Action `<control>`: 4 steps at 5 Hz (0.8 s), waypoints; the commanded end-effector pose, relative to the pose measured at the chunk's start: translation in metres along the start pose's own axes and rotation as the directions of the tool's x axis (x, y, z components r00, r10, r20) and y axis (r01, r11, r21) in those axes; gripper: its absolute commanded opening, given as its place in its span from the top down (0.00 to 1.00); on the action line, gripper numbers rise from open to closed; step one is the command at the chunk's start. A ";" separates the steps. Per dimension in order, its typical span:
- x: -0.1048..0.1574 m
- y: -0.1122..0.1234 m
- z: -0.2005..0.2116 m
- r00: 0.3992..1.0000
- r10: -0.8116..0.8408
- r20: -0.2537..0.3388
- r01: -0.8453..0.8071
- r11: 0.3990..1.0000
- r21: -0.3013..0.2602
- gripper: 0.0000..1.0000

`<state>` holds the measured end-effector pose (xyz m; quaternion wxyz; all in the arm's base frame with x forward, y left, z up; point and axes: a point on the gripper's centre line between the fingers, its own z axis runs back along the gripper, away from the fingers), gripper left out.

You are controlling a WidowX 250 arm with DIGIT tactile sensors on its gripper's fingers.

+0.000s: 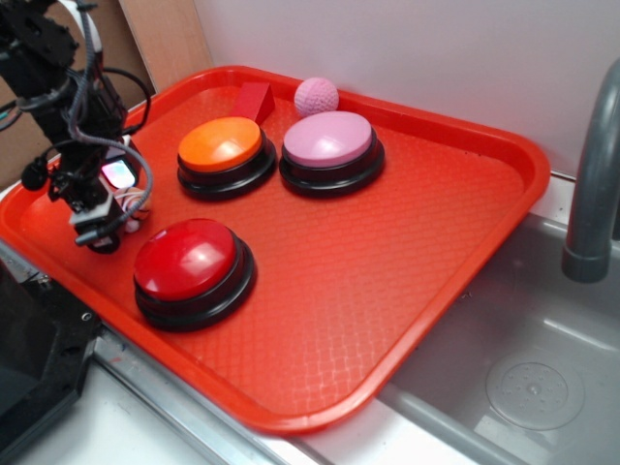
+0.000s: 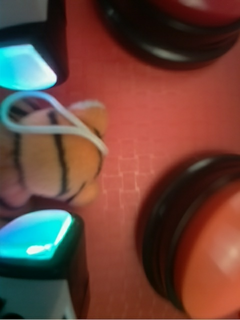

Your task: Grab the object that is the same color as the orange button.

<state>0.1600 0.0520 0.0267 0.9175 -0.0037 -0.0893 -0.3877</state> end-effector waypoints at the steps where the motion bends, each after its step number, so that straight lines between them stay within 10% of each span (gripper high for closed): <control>1: 0.003 0.008 0.005 0.999 -0.036 0.011 0.036 0.999 0.006 1.00; 4: 0.064 0.001 0.103 0.838 0.540 -0.076 -0.536 0.841 0.072 1.00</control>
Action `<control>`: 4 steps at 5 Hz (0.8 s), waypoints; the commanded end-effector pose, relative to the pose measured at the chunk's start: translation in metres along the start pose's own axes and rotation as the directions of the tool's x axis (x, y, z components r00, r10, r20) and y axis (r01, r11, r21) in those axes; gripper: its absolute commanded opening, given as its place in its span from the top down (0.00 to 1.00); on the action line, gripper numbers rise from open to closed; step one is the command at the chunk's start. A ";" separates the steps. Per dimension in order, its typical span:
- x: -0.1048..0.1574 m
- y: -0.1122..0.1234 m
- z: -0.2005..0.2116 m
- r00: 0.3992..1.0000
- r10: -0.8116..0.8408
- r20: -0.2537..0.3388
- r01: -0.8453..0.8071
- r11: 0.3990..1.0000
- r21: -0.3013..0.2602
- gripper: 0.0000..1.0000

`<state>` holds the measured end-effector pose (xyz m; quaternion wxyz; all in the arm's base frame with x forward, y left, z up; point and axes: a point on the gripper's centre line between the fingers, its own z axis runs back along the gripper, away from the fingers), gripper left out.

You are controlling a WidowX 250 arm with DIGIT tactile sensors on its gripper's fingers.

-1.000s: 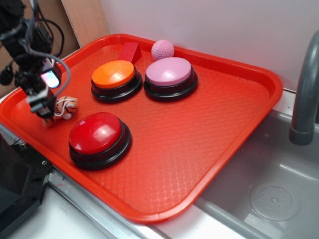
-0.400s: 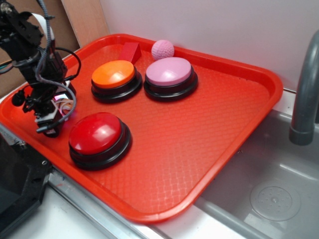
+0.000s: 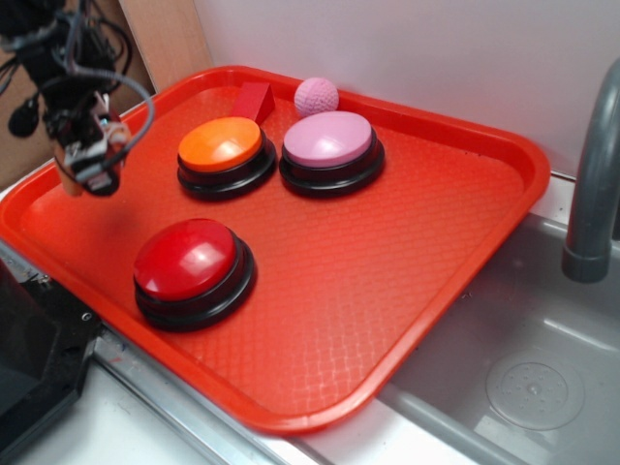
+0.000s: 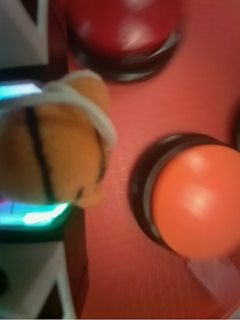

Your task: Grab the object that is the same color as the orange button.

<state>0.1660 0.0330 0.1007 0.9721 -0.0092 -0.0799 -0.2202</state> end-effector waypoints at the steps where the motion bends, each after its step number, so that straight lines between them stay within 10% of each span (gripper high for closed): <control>1: 0.058 -0.013 0.076 0.896 0.440 -0.051 -0.442 0.896 -0.046 1.00; 4: 0.072 -0.022 0.087 0.824 0.566 -0.024 -0.564 0.823 0.070 1.00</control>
